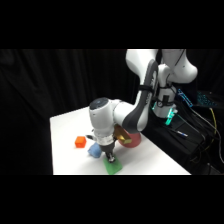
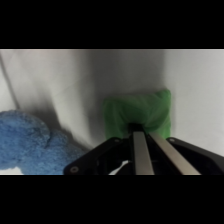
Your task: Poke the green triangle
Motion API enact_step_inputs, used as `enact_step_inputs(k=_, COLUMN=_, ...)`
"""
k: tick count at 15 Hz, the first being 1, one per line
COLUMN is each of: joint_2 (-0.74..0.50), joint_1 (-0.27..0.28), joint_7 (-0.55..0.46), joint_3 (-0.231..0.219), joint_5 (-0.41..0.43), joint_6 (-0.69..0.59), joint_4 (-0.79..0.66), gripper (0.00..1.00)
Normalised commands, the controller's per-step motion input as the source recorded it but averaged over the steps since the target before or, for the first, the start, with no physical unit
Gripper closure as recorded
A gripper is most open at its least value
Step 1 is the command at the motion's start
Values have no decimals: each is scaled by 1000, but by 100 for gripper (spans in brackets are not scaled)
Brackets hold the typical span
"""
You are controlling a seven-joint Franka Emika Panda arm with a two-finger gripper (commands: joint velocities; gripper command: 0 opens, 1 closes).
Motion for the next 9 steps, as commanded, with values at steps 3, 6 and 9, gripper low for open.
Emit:
enact_step_inputs(k=3, joint_2=205, joint_1=12, joint_7=-74, joint_3=26, joint_5=149, joint_6=-21, joint_4=123, gripper=97)
enact_step_inputs(k=6, joint_2=-152, joint_1=12, joint_7=-75, joint_3=46, joint_5=141, joint_6=-197, joint_4=-69, gripper=96)
enact_step_inputs(k=9, joint_2=-435, joint_1=20, joint_7=-45, joint_3=22, joint_5=107, joint_6=-254, joint_4=-189, gripper=97)
